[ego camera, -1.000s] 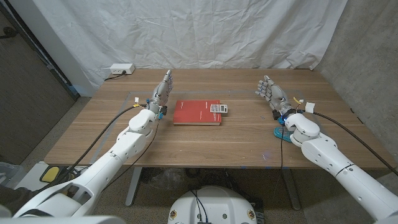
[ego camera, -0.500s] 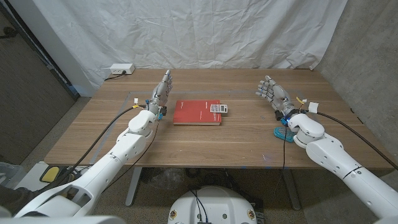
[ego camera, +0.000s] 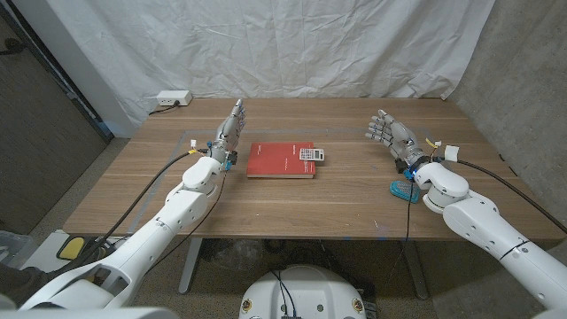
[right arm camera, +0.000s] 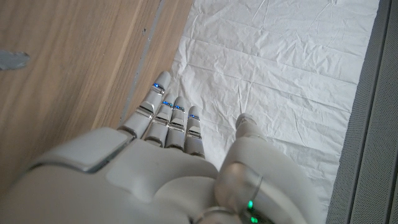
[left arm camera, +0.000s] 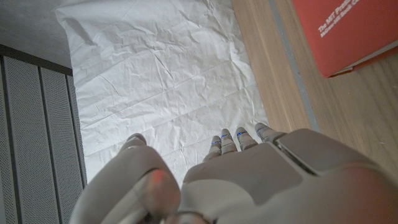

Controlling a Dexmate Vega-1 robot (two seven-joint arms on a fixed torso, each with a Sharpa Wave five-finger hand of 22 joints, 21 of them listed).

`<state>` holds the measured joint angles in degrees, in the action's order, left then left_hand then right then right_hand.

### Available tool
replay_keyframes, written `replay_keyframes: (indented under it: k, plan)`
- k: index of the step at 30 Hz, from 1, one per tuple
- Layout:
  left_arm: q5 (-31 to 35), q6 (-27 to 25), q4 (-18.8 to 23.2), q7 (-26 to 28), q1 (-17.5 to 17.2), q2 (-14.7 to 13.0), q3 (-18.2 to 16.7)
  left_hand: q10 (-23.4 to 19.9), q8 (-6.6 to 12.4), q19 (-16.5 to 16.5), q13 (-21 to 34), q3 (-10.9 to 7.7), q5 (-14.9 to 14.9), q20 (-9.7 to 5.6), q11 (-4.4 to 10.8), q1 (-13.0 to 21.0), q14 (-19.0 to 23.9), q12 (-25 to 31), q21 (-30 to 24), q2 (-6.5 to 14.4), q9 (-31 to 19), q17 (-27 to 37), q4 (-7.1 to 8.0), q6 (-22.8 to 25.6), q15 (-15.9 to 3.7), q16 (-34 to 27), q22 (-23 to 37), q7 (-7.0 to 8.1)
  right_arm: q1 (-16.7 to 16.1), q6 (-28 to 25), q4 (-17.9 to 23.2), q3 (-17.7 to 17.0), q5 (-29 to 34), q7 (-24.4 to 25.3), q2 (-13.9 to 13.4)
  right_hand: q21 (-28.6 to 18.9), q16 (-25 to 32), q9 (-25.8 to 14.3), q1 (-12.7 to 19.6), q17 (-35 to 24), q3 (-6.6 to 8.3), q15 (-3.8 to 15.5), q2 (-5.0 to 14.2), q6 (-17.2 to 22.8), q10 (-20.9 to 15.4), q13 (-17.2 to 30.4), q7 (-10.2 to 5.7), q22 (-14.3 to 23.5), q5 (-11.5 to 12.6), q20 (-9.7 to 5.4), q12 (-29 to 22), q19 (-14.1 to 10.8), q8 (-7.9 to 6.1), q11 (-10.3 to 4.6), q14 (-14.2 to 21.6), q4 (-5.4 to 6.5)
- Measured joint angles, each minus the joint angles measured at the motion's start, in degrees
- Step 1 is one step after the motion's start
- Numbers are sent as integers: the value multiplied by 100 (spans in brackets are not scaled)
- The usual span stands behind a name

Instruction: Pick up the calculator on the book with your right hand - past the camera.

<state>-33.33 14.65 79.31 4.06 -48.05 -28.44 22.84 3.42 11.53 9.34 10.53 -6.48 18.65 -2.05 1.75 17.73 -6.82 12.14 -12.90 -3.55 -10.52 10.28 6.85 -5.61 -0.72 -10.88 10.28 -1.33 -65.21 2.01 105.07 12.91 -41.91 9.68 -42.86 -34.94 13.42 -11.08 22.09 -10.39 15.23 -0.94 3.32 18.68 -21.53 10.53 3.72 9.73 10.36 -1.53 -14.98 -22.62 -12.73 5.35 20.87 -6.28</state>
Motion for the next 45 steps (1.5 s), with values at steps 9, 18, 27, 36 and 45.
replay_keyframes:
  k: [9,18,27,36,45]
  plan:
    - [17,-68,51,12,-6,-24,16,0,0,0,0,0,0,0,0,18,0,0,0,18,0,0,0,31,0,0,-1,31,-74,-181,170,-60,-83,19,-119,0,0,0,22,-12,0,-10,22,27,-70,0,27,0,0,0,-9,-202,1,7,106,-39]
    - [44,-105,117,37,-13,-50,27,0,0,0,0,0,0,0,0,18,0,0,22,18,0,-1,0,30,0,0,-1,31,-121,-422,348,-118,-219,35,-225,0,0,0,43,-16,4,-39,1,122,-172,-1,60,-1,0,30,-9,-377,2,49,279,-43]
    - [71,-113,144,48,-20,-60,37,0,0,0,0,23,-1,0,0,40,0,0,22,40,0,-1,-23,30,0,0,-1,31,-190,-712,621,-202,-352,61,-424,0,44,1,87,-15,27,-103,17,209,-347,-1,213,-1,0,30,-9,-581,2,139,546,-66]
    - [84,-152,142,42,1,-57,59,0,0,0,0,23,10,0,0,40,-1,0,22,40,0,-2,-23,51,0,0,-2,10,-206,-892,712,-215,-475,-12,-530,0,74,1,88,-15,27,-112,16,229,-443,-1,233,-1,0,30,-36,-702,26,132,662,-66]
    - [105,-154,141,56,9,-56,60,1,0,0,0,23,21,1,0,40,-1,0,22,40,0,-2,-23,51,0,0,-2,10,-203,-1121,798,-221,-675,-113,-642,0,88,1,119,-43,52,-141,-15,305,-535,-2,308,17,0,22,-54,-758,26,146,791,-90]
